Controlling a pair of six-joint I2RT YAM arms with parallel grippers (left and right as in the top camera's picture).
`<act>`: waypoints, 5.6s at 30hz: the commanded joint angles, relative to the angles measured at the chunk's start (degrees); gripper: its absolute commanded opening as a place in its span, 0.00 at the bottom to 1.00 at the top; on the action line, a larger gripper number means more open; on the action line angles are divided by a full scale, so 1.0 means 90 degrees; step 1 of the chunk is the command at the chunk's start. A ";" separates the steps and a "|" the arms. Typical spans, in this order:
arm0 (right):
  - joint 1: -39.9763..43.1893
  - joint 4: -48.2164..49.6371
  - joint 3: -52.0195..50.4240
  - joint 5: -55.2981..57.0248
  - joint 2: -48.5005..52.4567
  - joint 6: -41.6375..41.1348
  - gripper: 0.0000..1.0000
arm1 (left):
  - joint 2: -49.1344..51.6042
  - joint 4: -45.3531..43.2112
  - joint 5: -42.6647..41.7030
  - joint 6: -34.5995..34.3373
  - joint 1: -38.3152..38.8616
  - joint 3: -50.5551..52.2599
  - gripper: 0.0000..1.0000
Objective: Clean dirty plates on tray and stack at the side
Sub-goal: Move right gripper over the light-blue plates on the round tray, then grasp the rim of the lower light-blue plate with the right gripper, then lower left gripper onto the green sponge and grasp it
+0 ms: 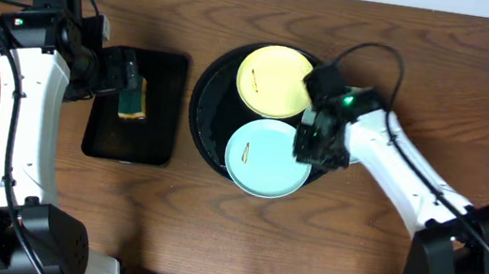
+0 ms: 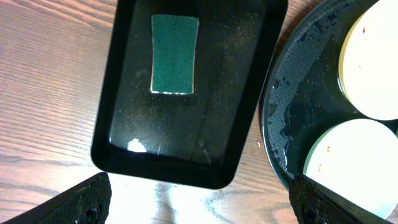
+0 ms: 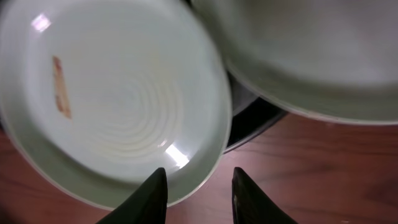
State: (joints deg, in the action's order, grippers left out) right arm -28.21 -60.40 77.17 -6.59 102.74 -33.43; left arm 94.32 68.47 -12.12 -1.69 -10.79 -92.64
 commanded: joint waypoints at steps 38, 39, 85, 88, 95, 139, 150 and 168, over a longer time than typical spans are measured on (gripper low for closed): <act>-0.0304 0.1438 -0.1411 0.0896 0.0044 -0.1642 0.29 | 0.0000 -0.0005 -0.0085 -0.0083 -0.0002 0.0061 0.91; -0.0304 0.1474 -0.1440 0.0896 0.0044 -0.1642 0.28 | 0.0000 -0.0005 -0.0085 -0.0083 -0.0002 0.0061 0.91; -0.0376 0.1977 -0.0850 0.1693 -0.0879 0.0036 0.01 | 0.0002 -0.2152 -0.0032 -0.0029 -0.0002 0.1615 0.92; -0.0374 0.1962 -0.0874 0.1707 -0.0879 0.0034 0.01 | 0.0002 -0.2562 -0.0034 -0.0029 -0.0002 0.1875 0.91; -0.0374 0.2164 -0.1039 0.1705 -0.0879 0.0034 0.01 | 0.0002 -0.2827 -0.0036 -0.0034 0.0000 0.2115 0.91; -0.0374 0.2149 -0.1039 0.1758 -0.0879 0.0036 0.01 | 0.0971 -0.6866 0.0580 -0.0661 0.0036 0.4342 0.38; -0.0374 0.2144 -0.1039 0.1756 -0.0879 0.0034 0.01 | 0.0971 -0.7067 0.0573 -0.0656 0.0117 0.4342 0.69; -0.0374 0.2157 -0.1039 0.1756 -0.0879 0.0034 0.01 | 0.1314 -0.7997 0.0044 -0.0656 0.0151 0.4350 0.40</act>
State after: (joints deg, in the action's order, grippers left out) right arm -31.31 -41.21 68.07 8.64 94.70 -33.65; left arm 107.02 -5.30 -7.27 -7.57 -9.69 -53.21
